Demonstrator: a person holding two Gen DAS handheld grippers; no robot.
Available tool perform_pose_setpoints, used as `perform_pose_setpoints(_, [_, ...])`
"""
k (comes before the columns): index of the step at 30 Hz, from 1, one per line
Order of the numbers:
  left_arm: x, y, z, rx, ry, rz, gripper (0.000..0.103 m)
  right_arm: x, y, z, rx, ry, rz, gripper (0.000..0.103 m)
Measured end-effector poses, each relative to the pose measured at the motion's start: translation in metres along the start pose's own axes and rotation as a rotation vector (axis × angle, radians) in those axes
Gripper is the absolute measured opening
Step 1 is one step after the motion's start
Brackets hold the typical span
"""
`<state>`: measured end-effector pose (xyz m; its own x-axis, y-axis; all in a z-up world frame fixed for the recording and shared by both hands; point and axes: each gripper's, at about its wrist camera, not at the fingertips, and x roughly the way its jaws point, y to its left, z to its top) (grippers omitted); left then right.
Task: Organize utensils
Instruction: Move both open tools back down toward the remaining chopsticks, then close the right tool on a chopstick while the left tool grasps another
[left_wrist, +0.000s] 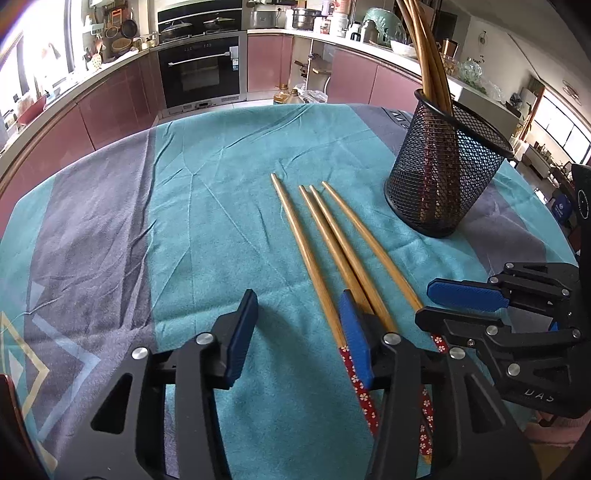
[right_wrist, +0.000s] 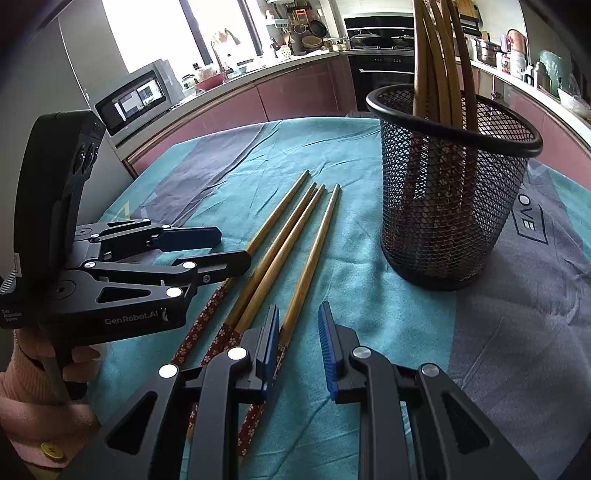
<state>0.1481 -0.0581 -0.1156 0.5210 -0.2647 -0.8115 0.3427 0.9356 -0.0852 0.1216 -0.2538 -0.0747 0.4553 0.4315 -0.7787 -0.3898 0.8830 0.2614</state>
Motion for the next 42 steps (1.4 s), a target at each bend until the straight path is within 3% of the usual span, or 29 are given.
perform_pose_setpoints(7, [0.006, 0.001, 0.008, 0.000, 0.008, 0.002, 0.040, 0.009, 0.001, 0.010, -0.004, -0.005, -0.017, 0.020])
perform_pose_setpoints(19, [0.017, -0.005, 0.021, -0.006, 0.012, -0.014, 0.012, 0.019, -0.005, 0.021, 0.024, -0.016, -0.020, 0.009])
perform_pose_setpoints(26, [0.016, -0.001, 0.017, -0.056, 0.004, -0.025, 0.008, 0.015, -0.015, 0.017, 0.060, -0.018, 0.008, 0.007])
perform_pose_setpoints(42, [-0.007, 0.006, 0.009, -0.092, -0.036, -0.072, 0.008, -0.004, -0.019, 0.015, 0.081, -0.048, 0.051, 0.005])
